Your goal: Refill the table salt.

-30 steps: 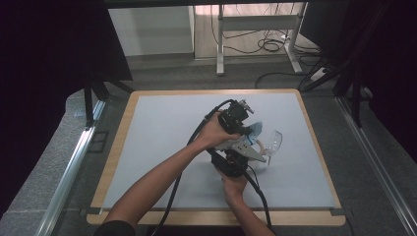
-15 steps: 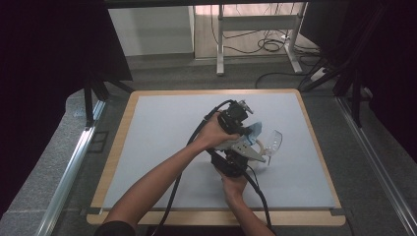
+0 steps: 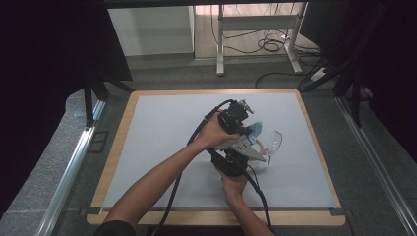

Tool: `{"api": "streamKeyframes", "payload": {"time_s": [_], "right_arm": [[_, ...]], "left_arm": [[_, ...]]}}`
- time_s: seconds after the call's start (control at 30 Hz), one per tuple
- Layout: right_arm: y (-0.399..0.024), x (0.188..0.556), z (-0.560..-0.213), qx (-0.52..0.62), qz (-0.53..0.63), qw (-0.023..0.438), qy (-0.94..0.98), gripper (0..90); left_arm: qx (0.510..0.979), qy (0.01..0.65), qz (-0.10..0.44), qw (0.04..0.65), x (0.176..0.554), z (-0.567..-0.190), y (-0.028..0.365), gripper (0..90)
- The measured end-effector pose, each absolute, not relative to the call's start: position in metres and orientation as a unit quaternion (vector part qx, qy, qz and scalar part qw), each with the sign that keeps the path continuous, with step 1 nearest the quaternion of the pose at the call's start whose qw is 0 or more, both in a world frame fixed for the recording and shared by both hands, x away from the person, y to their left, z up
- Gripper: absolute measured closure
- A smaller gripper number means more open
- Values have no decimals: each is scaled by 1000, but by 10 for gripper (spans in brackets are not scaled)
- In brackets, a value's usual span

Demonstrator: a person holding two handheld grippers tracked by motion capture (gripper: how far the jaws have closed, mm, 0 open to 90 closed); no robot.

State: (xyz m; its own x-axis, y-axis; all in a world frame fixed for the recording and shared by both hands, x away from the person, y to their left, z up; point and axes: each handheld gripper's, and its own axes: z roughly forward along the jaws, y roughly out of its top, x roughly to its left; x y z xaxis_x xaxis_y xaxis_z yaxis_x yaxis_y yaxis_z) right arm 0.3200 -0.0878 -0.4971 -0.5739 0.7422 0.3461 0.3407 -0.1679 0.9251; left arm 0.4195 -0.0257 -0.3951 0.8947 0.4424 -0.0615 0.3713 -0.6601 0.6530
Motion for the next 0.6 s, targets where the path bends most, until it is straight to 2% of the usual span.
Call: {"api": "streamKeyframes", "payload": {"time_s": [0.6], "right_arm": [[-89,322,-495,438,631,156,621,590]], "left_arm": [[910,224,53,344,421,-395,-28,878]]}}
